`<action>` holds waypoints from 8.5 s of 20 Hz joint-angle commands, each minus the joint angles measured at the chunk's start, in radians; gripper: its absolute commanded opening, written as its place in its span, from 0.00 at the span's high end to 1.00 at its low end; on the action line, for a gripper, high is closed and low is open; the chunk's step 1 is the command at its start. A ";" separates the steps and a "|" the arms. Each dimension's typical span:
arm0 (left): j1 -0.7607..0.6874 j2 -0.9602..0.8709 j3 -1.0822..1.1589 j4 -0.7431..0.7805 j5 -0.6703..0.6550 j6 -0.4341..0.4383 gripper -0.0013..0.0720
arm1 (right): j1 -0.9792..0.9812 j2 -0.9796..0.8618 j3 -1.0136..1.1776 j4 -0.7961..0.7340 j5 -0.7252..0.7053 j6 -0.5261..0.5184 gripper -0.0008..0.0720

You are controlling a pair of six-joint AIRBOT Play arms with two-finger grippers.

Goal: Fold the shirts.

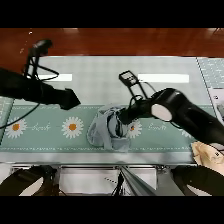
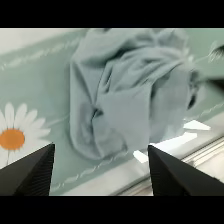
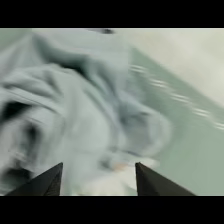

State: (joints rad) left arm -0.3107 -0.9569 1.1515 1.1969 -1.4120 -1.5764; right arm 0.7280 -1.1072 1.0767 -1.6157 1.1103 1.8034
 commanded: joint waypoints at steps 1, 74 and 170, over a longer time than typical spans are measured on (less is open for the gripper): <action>0.001 0.024 -0.189 -0.016 0.042 0.024 0.01 | -0.113 0.136 0.008 -0.275 0.199 -0.030 0.25; 0.418 0.307 0.693 -0.559 0.428 0.335 0.95 | -0.913 0.490 0.548 0.688 -0.301 -0.475 0.96; 0.392 0.208 -0.283 -0.402 0.438 0.470 0.95 | -0.433 0.177 -0.364 1.272 -0.504 -0.584 0.96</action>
State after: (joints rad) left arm 0.0807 -0.7582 0.7692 0.7944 -0.9962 -1.1080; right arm 0.3218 -1.0237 0.5453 -0.3035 0.5724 1.2476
